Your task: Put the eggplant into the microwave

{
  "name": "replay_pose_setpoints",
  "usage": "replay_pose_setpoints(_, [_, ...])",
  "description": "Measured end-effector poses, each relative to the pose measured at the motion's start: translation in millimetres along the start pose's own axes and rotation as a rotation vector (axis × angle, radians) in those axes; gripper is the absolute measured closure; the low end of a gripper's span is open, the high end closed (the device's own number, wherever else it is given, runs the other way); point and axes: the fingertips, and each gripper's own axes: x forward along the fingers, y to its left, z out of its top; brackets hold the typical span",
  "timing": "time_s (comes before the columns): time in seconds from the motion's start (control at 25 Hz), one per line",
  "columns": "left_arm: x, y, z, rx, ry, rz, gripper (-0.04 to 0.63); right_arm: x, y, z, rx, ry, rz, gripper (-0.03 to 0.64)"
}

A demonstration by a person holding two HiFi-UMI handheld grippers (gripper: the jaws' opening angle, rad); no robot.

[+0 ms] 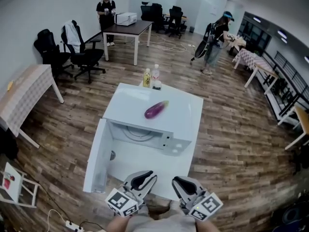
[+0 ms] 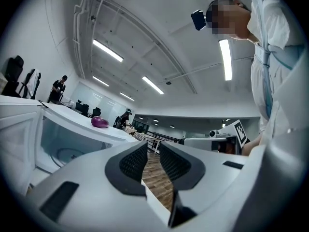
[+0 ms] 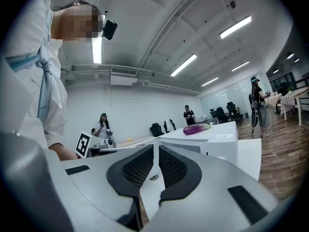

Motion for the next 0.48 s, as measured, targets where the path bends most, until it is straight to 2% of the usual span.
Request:
replay_pose_setpoints(0.2, [24.1,23.1,5.4,0.041,0.001,0.051,0.512,16.3,-25.7,1.6,0.005,-0.005,0.047,0.58])
replay_pose_setpoints(0.48, [44.9,70.2,20.5,0.138,0.054,0.246,0.45,38.4,-54.8,18.0,0.007,-0.014,0.144,0.58])
